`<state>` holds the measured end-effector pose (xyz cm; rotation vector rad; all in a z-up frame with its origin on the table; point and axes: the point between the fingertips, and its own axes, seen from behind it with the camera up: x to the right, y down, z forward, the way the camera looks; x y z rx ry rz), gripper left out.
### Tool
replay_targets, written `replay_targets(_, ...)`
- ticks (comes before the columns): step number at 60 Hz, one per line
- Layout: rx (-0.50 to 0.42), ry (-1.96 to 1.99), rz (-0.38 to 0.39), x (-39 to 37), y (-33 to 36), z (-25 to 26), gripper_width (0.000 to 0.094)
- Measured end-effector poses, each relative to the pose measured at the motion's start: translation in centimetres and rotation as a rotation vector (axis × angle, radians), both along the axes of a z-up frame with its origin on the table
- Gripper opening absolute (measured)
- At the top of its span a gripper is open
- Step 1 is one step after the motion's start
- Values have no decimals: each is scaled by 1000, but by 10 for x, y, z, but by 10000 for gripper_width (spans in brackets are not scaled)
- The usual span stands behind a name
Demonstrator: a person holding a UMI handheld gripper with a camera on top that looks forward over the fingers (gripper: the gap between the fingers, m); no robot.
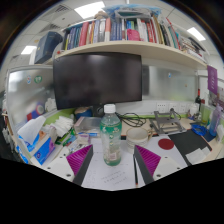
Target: Pour water
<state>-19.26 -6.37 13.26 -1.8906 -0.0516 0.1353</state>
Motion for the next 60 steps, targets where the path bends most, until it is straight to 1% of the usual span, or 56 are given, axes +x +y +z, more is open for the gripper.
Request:
replay_targets(6,31,-23,-29,-14,44,-20,858)
replay_targets(15,87,-62,-62,-19,90,-30,846)
replay_targets(17,92,-67,-66,-20,97,-32,815)
replay_targets(23,119,-78,-92,-19,113,-32,647)
replay_targets(27,120,-73,-118,-16,121,-33,584)
replay_targets(29,129,-66,-130,-14,125,-31,536)
replay_targets(34,118,-54,-145,-12,132,-32,482)
replay_targets(41,85,-53,-141,-13,135,-33,381)
replay_targets(43,80,-58,-136,-14,136,-33,359)
replay_targets(45,77,-59,-132,-14,136,-34,356)
replay_targets(47,70,-68,-127,-15,136,-34,320)
replay_targets(53,56,-17,-118,-23,139,-26,318)
replay_targets(60,44,167,-120,-39,142,0,318)
